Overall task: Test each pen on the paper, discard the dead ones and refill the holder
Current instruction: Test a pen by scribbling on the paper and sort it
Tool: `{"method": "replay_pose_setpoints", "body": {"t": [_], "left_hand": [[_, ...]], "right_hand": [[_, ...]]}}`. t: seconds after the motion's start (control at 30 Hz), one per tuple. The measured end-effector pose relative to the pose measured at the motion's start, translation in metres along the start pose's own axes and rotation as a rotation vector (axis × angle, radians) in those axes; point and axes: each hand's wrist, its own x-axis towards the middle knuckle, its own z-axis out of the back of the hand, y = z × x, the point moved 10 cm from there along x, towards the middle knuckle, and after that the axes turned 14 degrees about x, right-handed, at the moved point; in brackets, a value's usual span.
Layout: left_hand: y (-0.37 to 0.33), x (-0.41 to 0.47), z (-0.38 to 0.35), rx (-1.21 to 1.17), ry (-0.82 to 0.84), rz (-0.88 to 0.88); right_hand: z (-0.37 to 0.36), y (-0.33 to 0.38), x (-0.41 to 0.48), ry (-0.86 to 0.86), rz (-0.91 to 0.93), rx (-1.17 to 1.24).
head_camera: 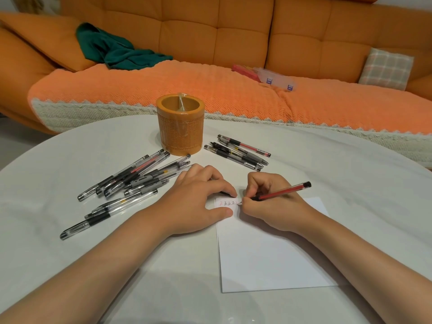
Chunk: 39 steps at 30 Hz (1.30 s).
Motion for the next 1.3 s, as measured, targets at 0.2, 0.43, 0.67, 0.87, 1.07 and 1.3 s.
{"method": "replay_pose_setpoints", "body": {"t": [0.2,0.43,0.67,0.87,1.07,1.3], "left_hand": [[0.001,0.0,0.001,0.005,-0.023,-0.004],[0.006,0.001,0.002,-0.072,-0.018,0.031],[0.018,-0.001,0.02,-0.125,-0.149,0.147],[0.021,0.001,0.024,-0.013,-0.122,0.193],[0.021,0.0,0.035,-0.022,-0.17,0.244],[0.022,-0.002,0.047,-0.127,-0.216,0.274]], "right_hand": [[0.006,-0.003,0.002,-0.04,0.0,0.051],[0.023,-0.006,0.0,-0.149,0.007,0.5],[0.036,0.014,0.002,-0.164,0.109,0.396],[0.029,0.008,0.001,-0.067,-0.099,0.734],[0.034,0.019,0.002,-0.041,-0.062,0.398],[0.034,0.035,-0.001,-0.066,0.05,-0.445]]}}
